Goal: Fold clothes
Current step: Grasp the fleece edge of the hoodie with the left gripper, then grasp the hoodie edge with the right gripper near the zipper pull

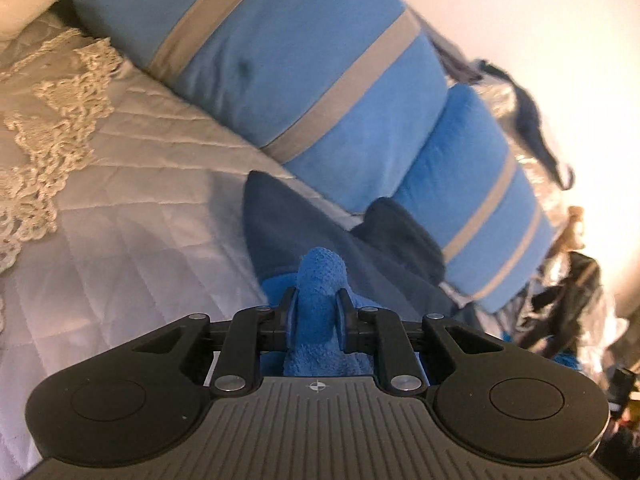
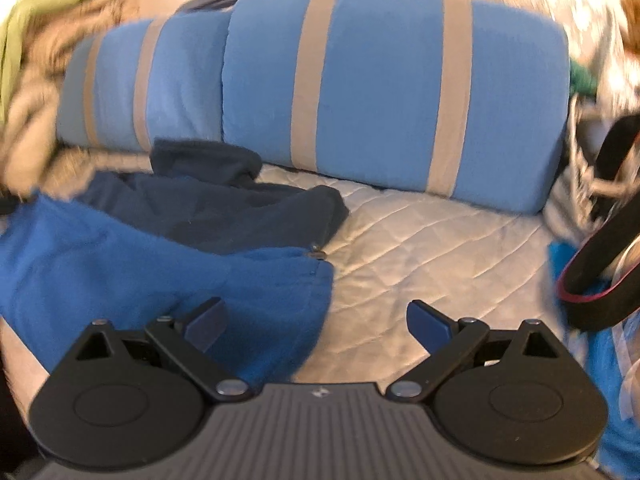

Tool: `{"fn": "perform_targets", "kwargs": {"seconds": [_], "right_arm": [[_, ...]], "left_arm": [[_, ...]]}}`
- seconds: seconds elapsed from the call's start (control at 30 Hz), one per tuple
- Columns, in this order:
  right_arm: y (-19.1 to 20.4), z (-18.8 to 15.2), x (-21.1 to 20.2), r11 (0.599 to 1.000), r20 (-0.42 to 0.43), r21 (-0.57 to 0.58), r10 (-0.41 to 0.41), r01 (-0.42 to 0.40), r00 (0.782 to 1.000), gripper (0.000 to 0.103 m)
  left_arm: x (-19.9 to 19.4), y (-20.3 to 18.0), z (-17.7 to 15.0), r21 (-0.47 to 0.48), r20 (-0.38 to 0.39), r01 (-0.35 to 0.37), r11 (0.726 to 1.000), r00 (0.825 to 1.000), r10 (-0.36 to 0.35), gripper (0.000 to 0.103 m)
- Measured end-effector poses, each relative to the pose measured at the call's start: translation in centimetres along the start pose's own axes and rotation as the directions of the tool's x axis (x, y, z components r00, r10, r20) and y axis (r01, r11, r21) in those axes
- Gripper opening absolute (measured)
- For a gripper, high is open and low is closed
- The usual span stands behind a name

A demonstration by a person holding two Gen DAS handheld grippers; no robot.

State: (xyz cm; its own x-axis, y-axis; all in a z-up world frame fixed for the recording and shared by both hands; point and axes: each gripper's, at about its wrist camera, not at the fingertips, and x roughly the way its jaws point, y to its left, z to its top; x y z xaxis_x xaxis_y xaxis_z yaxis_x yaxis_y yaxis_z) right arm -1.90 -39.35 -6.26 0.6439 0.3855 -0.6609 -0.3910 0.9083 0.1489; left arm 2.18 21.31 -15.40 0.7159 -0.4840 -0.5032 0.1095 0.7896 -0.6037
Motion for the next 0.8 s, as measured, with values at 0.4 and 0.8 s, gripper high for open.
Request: {"fn": "perform_targets", "kwargs": {"seconds": [0.4,0.8], "right_arm": [[-2.0,0.4,6.7,0.994,-0.022,0.052,0.097,-0.095,0.995,0.088],[0.8,0.2,8.5,0.991,-0.053,-0.049,0.122,-0.125,0.991,0.062]], "left_arm": [[0.7,-1.1,0.1,0.024,-0.040,-0.106,0.994,0.993,0.107,0.020],[0.2,-1.1,0.1,0.021,-0.047,-0.087,0.996,0.995,0.088,0.020]]}}
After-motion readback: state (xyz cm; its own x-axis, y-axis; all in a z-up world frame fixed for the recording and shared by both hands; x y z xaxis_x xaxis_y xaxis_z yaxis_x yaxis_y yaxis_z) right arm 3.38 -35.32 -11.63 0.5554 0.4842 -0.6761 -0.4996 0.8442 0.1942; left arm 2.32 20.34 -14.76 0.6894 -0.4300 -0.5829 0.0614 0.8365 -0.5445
